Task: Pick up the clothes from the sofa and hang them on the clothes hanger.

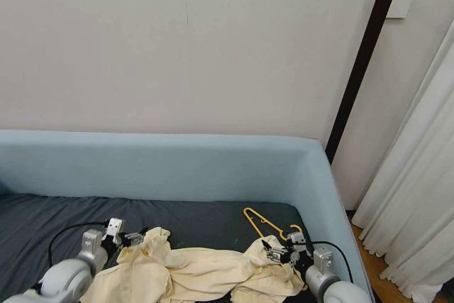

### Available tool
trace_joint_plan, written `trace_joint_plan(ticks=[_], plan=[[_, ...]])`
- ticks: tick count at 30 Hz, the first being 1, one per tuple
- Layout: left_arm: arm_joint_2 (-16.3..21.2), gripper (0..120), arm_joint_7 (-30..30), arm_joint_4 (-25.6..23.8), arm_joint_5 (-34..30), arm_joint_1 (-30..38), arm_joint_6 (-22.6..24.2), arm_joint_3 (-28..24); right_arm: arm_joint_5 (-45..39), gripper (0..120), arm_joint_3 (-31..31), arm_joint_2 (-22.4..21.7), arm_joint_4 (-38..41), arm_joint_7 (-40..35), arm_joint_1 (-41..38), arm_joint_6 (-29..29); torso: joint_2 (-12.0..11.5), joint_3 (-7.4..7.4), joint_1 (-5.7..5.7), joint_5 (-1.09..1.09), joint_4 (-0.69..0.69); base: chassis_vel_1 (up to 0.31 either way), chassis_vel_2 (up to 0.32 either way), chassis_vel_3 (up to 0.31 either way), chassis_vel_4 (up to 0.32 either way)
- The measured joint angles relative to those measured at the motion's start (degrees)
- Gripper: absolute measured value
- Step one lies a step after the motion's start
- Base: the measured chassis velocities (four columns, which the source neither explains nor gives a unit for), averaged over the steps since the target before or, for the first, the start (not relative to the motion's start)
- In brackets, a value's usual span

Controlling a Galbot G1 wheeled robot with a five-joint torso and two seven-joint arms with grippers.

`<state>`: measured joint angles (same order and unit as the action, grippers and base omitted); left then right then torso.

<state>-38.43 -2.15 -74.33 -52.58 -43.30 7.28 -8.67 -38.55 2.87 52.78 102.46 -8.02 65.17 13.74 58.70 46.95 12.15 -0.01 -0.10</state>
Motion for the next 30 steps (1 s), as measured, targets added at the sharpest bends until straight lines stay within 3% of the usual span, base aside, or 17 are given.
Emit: trace_joint_plan(ticks=[3, 6, 10, 12, 15, 22, 30], plan=[[-3.1, 100, -0.9, 6.4, -1.0, 8.2, 0.7, -9.1, 0.1, 100, 1.0, 0.0, 0.7, -0.1, 1.2, -0.1, 0.0, 0.00, 0.00, -0.01, -0.01, 0.000, 0.000, 0.000, 0.000], [-4.6, 100, -0.8, 8.0, -1.0, 11.0, 1.7, -13.0, 0.4, 100, 1.4, 0.1, 0.9, -0.2, 1.7, -0.1, 0.0, 0.00, 0.01, -0.03, -0.02, 0.000, 0.000, 0.000, 0.000], [-5.0, 97, 0.2, 6.6, 1.0, 12.8, 4.1, -16.3, 0.5, 100, 1.7, 0.1, 0.9, -0.6, 2.1, -0.1, 0.0, 0.00, 0.01, 0.01, 0.01, 0.000, 0.000, 0.000, 0.000], [-3.6, 96, 1.2, 2.6, 3.8, 13.5, 10.0, -18.2, 0.2, 100, 1.7, -0.1, 0.8, -1.0, 1.9, 0.2, 0.0, 0.00, 0.00, 0.02, 0.02, 0.000, 0.000, 0.000, 0.000], [-2.8, 96, 0.9, 0.3, 7.8, 15.0, 15.3, -20.1, -0.8, 100, 1.5, -0.4, 1.2, -1.6, 1.5, 0.8, 0.0, -0.01, 0.00, 0.01, 0.04, 0.000, 0.000, 0.000, 0.000], [-4.5, 100, -1.7, 4.4, 14.6, 20.9, 15.8, -25.4, -2.3, 100, 1.4, -0.7, 2.2, -2.4, 1.9, 1.7, 0.0, -0.01, 0.00, 0.00, 0.00, 0.000, 0.000, 0.000, 0.000], [-7.2, 97, -3.1, 7.4, 15.9, 24.8, 16.7, -31.7, -3.4, 100, 1.7, -1.5, 2.5, -3.0, 1.7, 2.4, 0.0, -0.01, 0.00, -0.01, 0.00, 0.000, 0.000, 0.000, 0.000]])
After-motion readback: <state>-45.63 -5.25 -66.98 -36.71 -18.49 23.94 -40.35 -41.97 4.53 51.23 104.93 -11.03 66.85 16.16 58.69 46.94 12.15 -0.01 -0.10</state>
